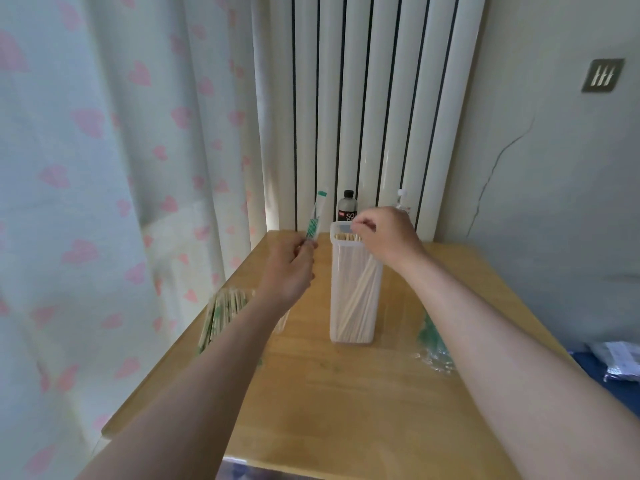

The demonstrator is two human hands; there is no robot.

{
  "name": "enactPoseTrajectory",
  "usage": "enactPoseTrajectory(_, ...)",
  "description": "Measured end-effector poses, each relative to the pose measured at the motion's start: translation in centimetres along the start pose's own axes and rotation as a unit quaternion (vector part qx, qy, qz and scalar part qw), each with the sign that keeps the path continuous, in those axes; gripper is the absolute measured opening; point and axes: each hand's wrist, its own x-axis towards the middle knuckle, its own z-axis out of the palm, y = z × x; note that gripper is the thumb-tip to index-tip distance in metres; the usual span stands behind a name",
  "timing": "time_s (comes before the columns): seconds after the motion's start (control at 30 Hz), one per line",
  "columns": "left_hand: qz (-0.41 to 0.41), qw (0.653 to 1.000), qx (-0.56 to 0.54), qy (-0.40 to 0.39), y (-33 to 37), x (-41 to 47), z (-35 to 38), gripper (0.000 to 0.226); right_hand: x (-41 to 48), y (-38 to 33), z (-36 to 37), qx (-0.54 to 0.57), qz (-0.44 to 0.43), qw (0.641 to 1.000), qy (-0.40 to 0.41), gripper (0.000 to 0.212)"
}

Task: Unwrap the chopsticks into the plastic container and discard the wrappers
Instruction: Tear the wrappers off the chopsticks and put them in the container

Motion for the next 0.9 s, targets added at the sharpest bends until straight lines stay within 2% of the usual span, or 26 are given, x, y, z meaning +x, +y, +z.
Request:
enactPoseTrajectory(0.2, -0.013, 1.0, 0.002, 0.002, -0.8, 0.0, 0.4, 0.023, 0.3, 0.2, -0.5, -0.032, 0.036, 0.993, -0.106, 0.047)
enactPoseTrajectory(0.33, -0.014, 1.0, 0.018, -0.009, -1.2, 0.2, 1.0, 0.022, 1.0, 0.3, -0.4, -0.019, 0.054, 0.992, -0.116, 0.045)
enactPoseTrajectory(0.4, -0.016, 0.999, 0.025, -0.024, -1.3, 0.1, 1.3, 0.022, 0.8, 0.4, -0.1, -0.001, 0.054, 0.995, -0.088, 0.042)
enactPoseTrajectory(0.57, -0.022, 0.996, 0.012, -0.083, -1.0, -0.3, 2.8, 0.024, -1.2, 0.2, -0.7, 0.136, 0.049, 0.986, 0.082, 0.033)
enactPoseTrajectory(0.7, -0.029, 0.991, -0.009, -0.127, -0.3, -0.9, 5.4, 0.024, -2.7, 0.9, -1.8, 0.171, 0.031, 0.981, 0.087, 0.033)
enactPoseTrajectory(0.77, -0.036, 0.988, -0.02, -0.152, 0.2, -1.2, 7.0, 0.024, -3.3, 2.0, -2.7, 0.203, 0.064, 0.973, 0.088, 0.035)
enactPoseTrajectory(0.9, -0.064, 0.982, -0.039, -0.174, 0.5, -1.6, 10.5, 0.021, -4.9, 5.0, -4.9, 0.269, 0.152, 0.94, 0.144, 0.036)
